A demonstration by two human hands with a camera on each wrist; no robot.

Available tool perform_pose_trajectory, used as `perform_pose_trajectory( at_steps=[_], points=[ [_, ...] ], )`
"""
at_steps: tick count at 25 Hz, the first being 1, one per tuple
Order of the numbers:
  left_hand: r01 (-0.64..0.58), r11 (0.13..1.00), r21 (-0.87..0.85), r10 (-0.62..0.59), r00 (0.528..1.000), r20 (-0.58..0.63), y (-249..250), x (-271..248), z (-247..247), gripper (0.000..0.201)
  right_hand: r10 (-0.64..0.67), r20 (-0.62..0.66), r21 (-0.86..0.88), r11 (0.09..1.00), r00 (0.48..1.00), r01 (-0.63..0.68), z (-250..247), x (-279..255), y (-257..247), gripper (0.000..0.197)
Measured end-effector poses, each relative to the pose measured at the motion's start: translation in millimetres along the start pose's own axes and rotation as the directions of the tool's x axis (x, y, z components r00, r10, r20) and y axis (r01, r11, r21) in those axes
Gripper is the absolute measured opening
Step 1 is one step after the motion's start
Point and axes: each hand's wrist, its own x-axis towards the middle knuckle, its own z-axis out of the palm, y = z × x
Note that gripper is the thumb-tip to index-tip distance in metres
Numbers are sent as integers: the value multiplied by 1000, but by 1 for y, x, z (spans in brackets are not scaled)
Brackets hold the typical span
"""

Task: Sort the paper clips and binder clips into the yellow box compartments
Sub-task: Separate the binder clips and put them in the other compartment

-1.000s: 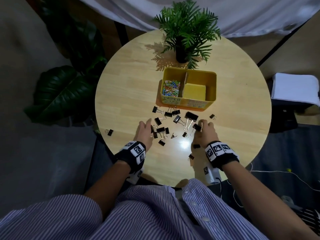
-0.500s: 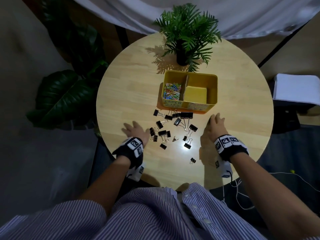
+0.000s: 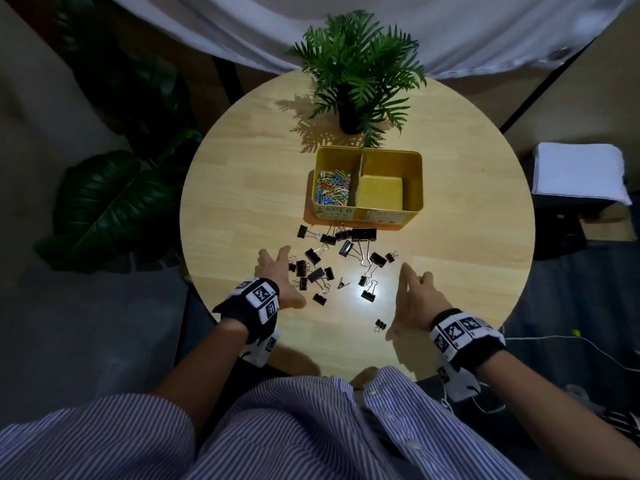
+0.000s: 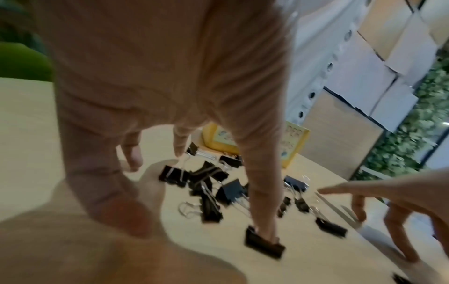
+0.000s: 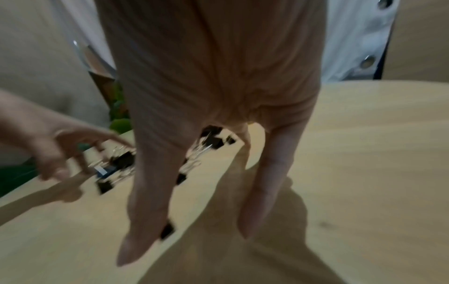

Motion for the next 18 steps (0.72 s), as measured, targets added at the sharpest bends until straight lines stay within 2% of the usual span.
perform_pose_trajectory(
  at_steps=[2,4,6,9,11,13,16,18],
  points=[
    [-87,996,-34,86,996,-20,10,-1,15,131,-1,-6,34,999,1000,1,8,-4,-11,149],
    [-152,988,-23,151,987,-61,28,-2,32,129,-28,-74,29,999,997,30,14,1,-24,152],
    [-170,985,9,170,978,-118,45,0,41,111,-4,-130,67,998,991,13,12,8,-34,148],
    [-191,981,41,195,963,-187,56,9,43,70,8,-189,177,984,982,26,-5,13,-37,136],
    [-235,972,9,232,954,-189,54,16,36,47,-10,-228,220,974,974,61,-20,14,-32,129],
    [-287,954,-86,271,949,-164,48,21,22,35,-8,-257,285,955,966,84,-33,18,-26,127],
    [-236,948,-216,197,963,-186,34,23,5,41,-35,-220,243,966,975,89,-42,26,-19,129],
    [-202,959,-200,173,973,-152,23,20,5,64,-92,-172,169,978,981,122,-38,31,-21,127]
  ],
)
